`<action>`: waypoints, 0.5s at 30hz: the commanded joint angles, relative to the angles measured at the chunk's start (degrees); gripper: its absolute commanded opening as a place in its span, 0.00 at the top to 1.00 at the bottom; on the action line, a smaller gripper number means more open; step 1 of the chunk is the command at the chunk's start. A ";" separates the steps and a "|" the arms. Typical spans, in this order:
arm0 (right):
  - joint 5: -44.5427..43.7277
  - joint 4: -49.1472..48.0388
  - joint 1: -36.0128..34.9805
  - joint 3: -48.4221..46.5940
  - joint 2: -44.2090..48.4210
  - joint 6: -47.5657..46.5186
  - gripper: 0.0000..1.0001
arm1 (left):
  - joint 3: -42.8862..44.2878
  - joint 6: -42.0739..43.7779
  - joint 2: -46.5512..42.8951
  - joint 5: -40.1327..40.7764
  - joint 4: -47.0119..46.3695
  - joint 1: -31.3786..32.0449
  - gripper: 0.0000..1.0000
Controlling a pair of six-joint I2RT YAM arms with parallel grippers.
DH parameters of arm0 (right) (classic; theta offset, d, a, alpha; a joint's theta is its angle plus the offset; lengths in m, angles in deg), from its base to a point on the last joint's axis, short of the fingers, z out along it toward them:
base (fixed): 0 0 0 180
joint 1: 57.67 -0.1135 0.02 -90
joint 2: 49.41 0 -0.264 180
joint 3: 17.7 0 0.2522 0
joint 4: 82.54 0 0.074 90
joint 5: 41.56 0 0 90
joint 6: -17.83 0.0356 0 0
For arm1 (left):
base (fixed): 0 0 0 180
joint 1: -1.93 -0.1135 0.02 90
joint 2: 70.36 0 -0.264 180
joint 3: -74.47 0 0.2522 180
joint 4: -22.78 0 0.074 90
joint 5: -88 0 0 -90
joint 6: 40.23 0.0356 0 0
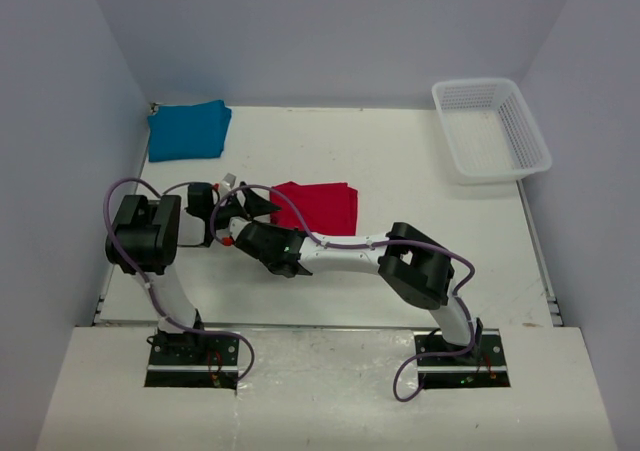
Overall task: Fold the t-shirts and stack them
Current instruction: Put the neatly folded tshirt into the corner of the board with the left arm
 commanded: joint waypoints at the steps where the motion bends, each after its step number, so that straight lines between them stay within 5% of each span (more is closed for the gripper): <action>1: -0.51 0.17 0.28 -2.12 3.61 0.89 1.00 | -0.52 0.34 4.87 5.90 1.27 2.64 0.08; 15: -0.33 0.44 0.37 -2.21 3.53 1.06 1.00 | 4.58 -0.72 11.73 5.37 -0.24 3.17 0.08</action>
